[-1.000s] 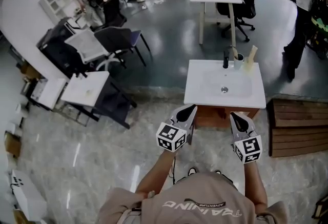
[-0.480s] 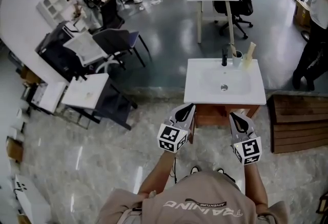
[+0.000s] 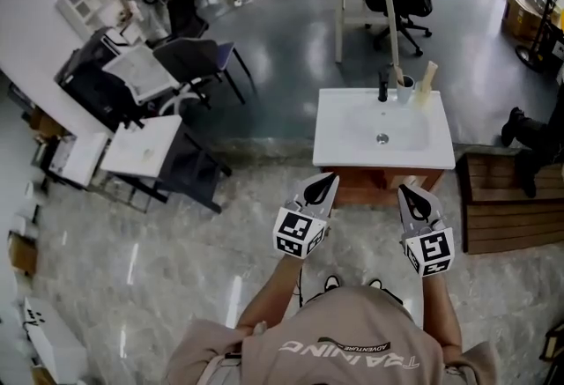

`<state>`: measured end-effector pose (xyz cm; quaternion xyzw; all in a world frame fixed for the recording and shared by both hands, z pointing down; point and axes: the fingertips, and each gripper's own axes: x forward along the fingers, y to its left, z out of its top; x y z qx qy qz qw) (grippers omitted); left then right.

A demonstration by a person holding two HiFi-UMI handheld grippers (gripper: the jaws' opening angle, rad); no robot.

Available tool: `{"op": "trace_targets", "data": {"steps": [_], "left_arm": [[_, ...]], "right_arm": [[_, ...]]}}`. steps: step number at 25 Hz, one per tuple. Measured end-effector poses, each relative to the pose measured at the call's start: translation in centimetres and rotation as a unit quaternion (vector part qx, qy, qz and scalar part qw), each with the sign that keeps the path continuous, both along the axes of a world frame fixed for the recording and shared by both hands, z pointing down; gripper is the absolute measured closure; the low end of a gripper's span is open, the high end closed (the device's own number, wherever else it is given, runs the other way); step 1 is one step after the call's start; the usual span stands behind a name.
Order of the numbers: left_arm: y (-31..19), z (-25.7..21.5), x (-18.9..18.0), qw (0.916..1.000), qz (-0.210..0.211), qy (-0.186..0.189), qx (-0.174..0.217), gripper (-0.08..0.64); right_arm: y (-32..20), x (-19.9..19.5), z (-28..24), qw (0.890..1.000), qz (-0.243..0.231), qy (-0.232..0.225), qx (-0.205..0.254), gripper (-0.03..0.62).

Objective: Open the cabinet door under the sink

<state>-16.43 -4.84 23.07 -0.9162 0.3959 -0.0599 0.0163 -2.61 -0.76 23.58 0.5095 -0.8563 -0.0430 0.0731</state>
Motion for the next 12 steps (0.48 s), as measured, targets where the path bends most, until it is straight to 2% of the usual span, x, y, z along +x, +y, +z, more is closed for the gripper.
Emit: {"op": "trace_targets", "data": {"steps": [12], "left_arm": [[1.5,0.5,-1.3,0.9998,-0.010,0.002,-0.015,0.543]], "right_arm": [[0.2,-1.5,0.5,0.999,-0.025,-0.016,-0.013,0.591]]}}
